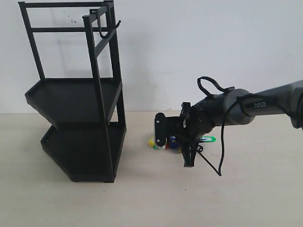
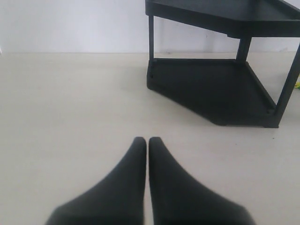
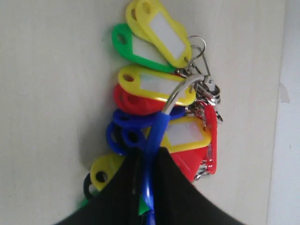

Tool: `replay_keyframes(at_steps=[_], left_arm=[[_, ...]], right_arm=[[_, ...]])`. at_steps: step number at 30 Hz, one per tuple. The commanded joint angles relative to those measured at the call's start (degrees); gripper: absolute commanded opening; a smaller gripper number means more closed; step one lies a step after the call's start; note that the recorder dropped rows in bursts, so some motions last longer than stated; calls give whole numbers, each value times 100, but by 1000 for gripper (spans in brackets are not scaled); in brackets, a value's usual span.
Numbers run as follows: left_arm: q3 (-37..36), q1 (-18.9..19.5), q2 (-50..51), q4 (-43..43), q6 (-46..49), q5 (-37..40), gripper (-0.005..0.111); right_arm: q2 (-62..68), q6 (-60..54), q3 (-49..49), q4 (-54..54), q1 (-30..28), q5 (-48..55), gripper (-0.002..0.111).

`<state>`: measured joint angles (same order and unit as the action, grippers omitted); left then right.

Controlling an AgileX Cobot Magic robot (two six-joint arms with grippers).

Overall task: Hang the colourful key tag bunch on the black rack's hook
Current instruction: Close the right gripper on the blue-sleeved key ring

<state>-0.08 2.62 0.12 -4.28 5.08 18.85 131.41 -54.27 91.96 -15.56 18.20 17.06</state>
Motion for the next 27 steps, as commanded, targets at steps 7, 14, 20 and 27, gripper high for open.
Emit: replay_keyframes(at_steps=[7,14,20,27], left_arm=[[8,21,-12,-43,-60,-88,4],[8,21,-12,-43,-60,-88,4],[8,21,-12,-43,-60,-88,4],[8,21,-12,-43,-60,-88,4]], right_arm=[[5,-12,45,-14,-40,-9,2],[5,2,45,-23,-40,16,13],[5,143,45,-23,-40,200,0],[-296,1571,45,455,-51,163,0]])
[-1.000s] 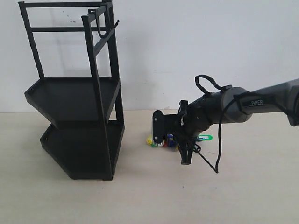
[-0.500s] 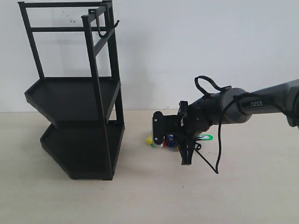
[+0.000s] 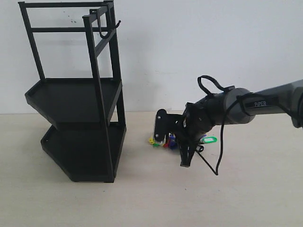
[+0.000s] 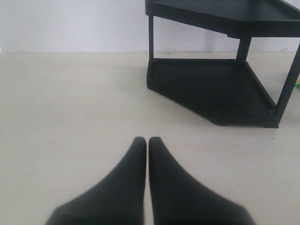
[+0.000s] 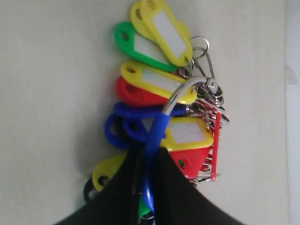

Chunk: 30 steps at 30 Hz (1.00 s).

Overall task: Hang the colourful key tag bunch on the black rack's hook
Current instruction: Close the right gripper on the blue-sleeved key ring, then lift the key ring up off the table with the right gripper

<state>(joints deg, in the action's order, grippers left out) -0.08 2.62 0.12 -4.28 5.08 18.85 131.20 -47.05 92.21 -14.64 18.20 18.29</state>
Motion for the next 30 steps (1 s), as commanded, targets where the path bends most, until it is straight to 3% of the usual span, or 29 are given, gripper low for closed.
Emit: replay_keyframes(at_steps=[1,7,13,17,25,30], left_arm=[[8,21,-12,-43,-60,-88,4],[8,21,-12,-43,-60,-88,4],[8,21,-12,-43,-60,-88,4],[8,21,-12,-43,-60,-88,4],[8,21,-12,-43,-60,-88,4],[8,21,-12,-43,-60,-88,4]], right_arm=[[-361,1040,34,459,-51,17,0],[-897,2634,44,971,-151,197,0],[-1311,3435,44,2279,-774,1072,0],[-1468,3058,44,3777,-1474,1848,0],[-1529,1110,44,7044,-2784,3799,0],[-1692,470,44,7403,-3077,4427,0]])
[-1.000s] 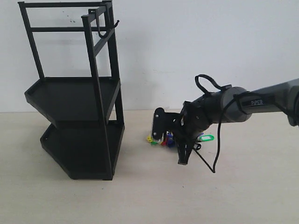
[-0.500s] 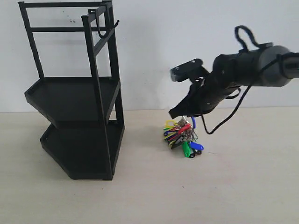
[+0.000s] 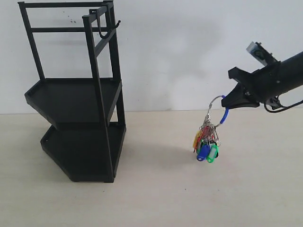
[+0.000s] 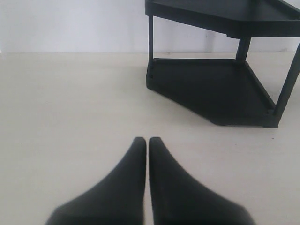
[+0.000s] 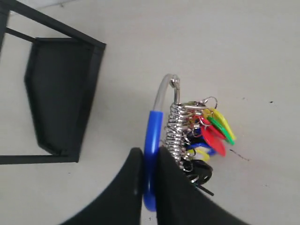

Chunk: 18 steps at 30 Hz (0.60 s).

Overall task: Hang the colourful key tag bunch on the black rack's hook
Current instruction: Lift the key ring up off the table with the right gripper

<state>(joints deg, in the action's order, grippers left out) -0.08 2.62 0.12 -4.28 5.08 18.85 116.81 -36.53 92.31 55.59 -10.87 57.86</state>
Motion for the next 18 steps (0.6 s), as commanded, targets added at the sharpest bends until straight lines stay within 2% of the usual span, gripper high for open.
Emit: replay_keyframes(at_steps=[1,11,18], left_arm=[[8,21,-12,-43,-60,-88,4],[8,21,-12,-43,-60,-88,4],[8,21,-12,-43,-60,-88,4]], right_arm=[[-341,-678,34,380,-171,521,0],[-1903,-862,-34,269,-159,531,0],[-3486,-870,-1484,240,-113,-364,0]])
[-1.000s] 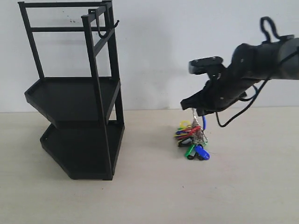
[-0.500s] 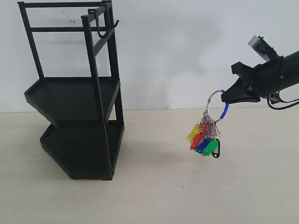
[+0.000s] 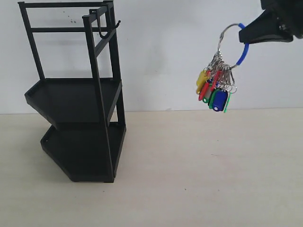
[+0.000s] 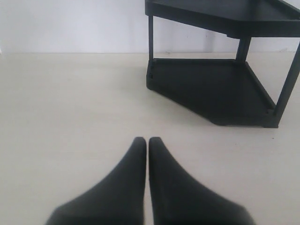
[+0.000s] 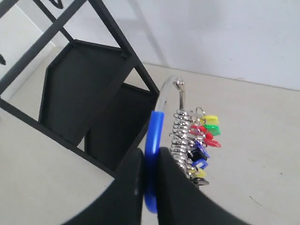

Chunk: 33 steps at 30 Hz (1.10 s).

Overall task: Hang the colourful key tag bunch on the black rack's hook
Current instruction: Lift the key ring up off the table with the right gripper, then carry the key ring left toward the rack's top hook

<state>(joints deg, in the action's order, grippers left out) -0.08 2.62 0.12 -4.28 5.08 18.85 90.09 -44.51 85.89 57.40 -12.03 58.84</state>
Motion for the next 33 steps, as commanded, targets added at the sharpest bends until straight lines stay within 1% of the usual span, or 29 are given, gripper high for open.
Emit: replay_keyframes(at_steps=[1,3,5,7,11,12,14,16,18,20,21,22,23,24,25,26,27,28,29,30,31,32,33], left_arm=[[8,21,-12,-43,-60,-88,4],[8,21,-12,-43,-60,-88,4],[8,21,-12,-43,-60,-88,4],[8,21,-12,-43,-60,-88,4],[8,21,-12,-43,-60,-88,4],[8,21,-12,-43,-60,-88,4],[8,21,-12,-43,-60,-88,4],[8,21,-12,-43,-60,-88,4],[8,21,-12,-43,-60,-88,4],[8,21,-12,-43,-60,-88,4],[8,21,-12,-43,-60,-88,4],[8,21,-12,-43,-60,-88,4],[8,21,-12,-43,-60,-88,4],[8,21,-12,-43,-60,-88,4],[8,21,-12,-43,-60,-88,4],[8,21,-12,-43,-60,-88,4],[8,21,-12,-43,-60,-88,4],[8,21,-12,-43,-60,-88,4],[8,21,-12,-43,-60,-88,4],[8,21,-12,-43,-60,-88,4],[8,21,-12,-43,-60,-88,4],[8,21,-12,-43,-60,-88,4],[8,21,-12,-43,-60,-88,4]], right_arm=[[-991,-136,-1076,59,3,-538,0],[-1413,-244,-1654,119,18,-776,0],[-1788,-449,-2188,205,161,-1066,0],[-2056,-662,-2582,218,417,-1267,0],[-2381,-1020,-3117,180,1228,-2053,0],[-2417,-1045,-3160,106,1354,-2310,0],[-2427,-777,-3171,145,1432,-2803,0],[-2427,-443,-3171,510,1432,-3054,0],[-2427,-547,-3171,854,1461,-2729,0],[-2427,-932,-3171,869,1679,-2245,0],[-2427,-1373,-3171,691,1947,-2154,0],[-2427,-1366,-3171,653,2008,-2374,0],[-2440,-934,-3160,737,1994,-3171,0],[-2440,-742,-3149,809,1994,-3494,0],[-2428,-632,-3149,1058,2005,-3450,0],[-2389,-722,-3149,1114,2005,-3155,0],[-2300,-1165,-3149,1061,2145,-2438,0],[-2288,-1421,-3149,840,2269,-2365,0],[-2317,-1341,-3149,762,2293,-2762,0],[-2357,-1007,-3149,878,2293,-3499,0],[-2358,-762,-3134,1145,2293,-3921,0],[-2334,-812,-3091,1292,2325,-3767,0],[-2265,-1041,-3027,1245,2463,-3342,0]])
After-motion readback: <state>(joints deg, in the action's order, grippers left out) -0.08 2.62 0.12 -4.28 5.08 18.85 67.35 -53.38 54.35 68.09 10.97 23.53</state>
